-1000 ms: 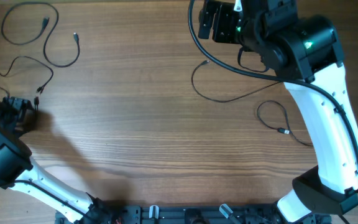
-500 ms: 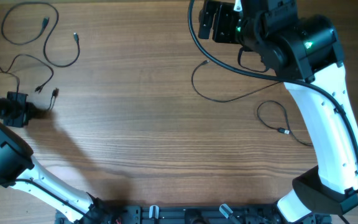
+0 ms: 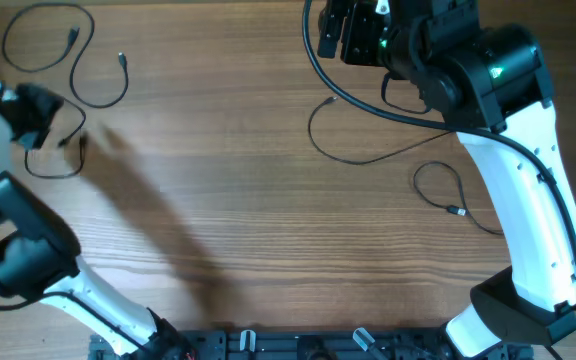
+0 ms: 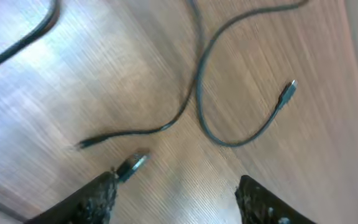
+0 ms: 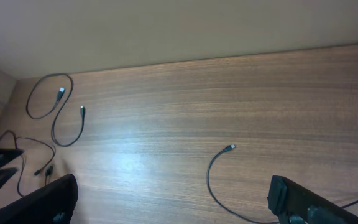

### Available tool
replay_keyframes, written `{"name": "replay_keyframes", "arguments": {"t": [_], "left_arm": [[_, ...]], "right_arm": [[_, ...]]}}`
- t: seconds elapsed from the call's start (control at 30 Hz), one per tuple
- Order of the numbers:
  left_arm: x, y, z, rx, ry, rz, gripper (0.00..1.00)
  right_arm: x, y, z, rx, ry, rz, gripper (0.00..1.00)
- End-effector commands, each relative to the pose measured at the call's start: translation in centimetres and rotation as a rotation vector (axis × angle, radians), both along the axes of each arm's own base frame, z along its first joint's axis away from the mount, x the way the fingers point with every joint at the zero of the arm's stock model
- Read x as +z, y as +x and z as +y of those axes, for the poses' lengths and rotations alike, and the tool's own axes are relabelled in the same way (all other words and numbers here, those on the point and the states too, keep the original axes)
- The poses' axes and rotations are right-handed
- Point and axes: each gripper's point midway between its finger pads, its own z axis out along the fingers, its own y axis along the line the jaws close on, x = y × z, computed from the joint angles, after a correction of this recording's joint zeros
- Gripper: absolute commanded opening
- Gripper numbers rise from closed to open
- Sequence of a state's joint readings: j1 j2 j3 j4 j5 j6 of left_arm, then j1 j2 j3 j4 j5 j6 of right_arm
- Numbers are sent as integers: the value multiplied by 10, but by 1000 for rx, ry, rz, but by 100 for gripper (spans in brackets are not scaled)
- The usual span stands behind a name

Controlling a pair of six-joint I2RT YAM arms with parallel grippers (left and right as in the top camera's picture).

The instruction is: Untangle cables

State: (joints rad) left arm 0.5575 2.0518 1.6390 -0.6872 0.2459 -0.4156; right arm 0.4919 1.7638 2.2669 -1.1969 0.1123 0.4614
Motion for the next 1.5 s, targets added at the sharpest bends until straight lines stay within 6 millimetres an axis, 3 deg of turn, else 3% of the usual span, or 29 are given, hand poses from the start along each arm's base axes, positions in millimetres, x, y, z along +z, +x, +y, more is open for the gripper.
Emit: {"name": "replay_keyframes", "arguments": {"t": [0.0,0.07,0.17,0.23,0.33,0.47,0.67,0.8,0.83,0.9,1.0,1.13,1.3,1.47], "left_arm": [[-1,27,-1,-56,215,7,70],[0,46,-4,-57,294,-21,76],[-13,57,2,-42,343,-26,73],[-25,58,2,-44,336,-12,66],[-43,56,7,-32,347,27,67],[-48,57,10,-27,352,29,69],[-75,50,13,-26,330,76,50],[-70,55,15,-21,343,50,19],[-69,56,15,-20,344,47,5],[-61,58,14,-23,344,29,4],[-29,59,8,-38,329,-21,4],[6,47,2,-13,318,-30,4],[-2,22,-5,-19,287,76,4],[-9,-20,18,63,409,284,4]], "right_arm": [[-2,4,2,9,-9,-1,100],[-2,3,3,15,-6,4,100],[-7,-1,1,18,-15,27,100],[-9,-3,1,18,-20,37,100],[-9,-3,1,21,-18,39,100],[-9,-4,4,35,-7,44,100],[-10,-7,8,54,6,55,100],[-11,-7,7,54,4,59,100],[-11,-7,7,54,4,59,100],[-10,-7,8,54,5,55,100],[-10,-7,8,54,6,54,100],[-10,-6,8,54,6,53,100],[-12,-8,7,55,1,64,100],[-17,-13,4,55,-15,91,100]]}}
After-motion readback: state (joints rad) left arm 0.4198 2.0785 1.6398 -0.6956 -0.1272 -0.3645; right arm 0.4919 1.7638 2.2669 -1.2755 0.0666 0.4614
